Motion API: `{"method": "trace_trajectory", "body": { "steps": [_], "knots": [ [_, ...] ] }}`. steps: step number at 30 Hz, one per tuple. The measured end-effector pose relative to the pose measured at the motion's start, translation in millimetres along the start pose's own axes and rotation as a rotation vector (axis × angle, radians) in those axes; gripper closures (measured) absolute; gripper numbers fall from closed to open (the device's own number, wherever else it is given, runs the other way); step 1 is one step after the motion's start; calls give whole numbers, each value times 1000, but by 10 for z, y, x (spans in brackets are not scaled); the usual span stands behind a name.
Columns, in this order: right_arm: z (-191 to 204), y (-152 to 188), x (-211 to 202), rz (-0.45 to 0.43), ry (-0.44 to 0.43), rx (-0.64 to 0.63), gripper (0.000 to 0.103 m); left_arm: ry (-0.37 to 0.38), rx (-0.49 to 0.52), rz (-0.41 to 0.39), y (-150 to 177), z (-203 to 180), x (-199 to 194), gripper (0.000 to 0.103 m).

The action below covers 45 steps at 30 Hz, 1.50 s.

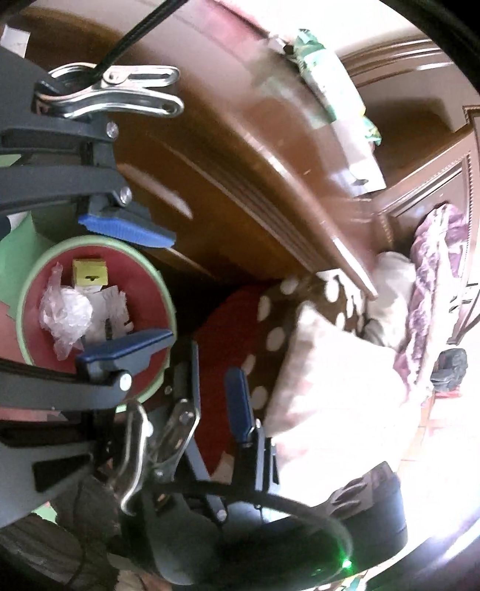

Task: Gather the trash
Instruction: 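Raise both open grippers out of the bin toward the teal wipes pack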

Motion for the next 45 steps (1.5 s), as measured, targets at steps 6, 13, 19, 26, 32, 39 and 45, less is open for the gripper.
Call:
{"method": "trace_trajectory", "body": {
  "steps": [6,13,19,26,32,39,45],
  "knots": [
    [49,-109,-108,-55,-11,-1,49,3,-18,-50,-134,41,-153,54],
    [45,-286,-291,-139,-12,1,49,9,-28,-114,-322,68,-341,54],
    [40,-469,-493,-218,13,-21,49,21,-55,-170,-489,120,-520,53],
    [63,-652,-639,-287,10,-28,48,29,-86,-229,-640,199,-707,53],
    [94,-813,-690,-320,8,-29,48,20,-107,-272,-741,299,-851,52],
    [169,-1002,-709,-340,12,-44,48,3,-141,-306,-838,469,-968,52],
    [227,-1203,-657,-347,12,-56,48,0,-169,-323,-894,612,-1046,52]
  ]
}}
Point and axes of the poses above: each gripper's, at about its wrist camera, not at the fingertips, and x roughly the way its jaws point, z to its left, y to its underside, the point moved 7 cm from there along x, roughly the way its jaws point, and after that the axes turned 15 degrees about -x, right-handed, at the moved point
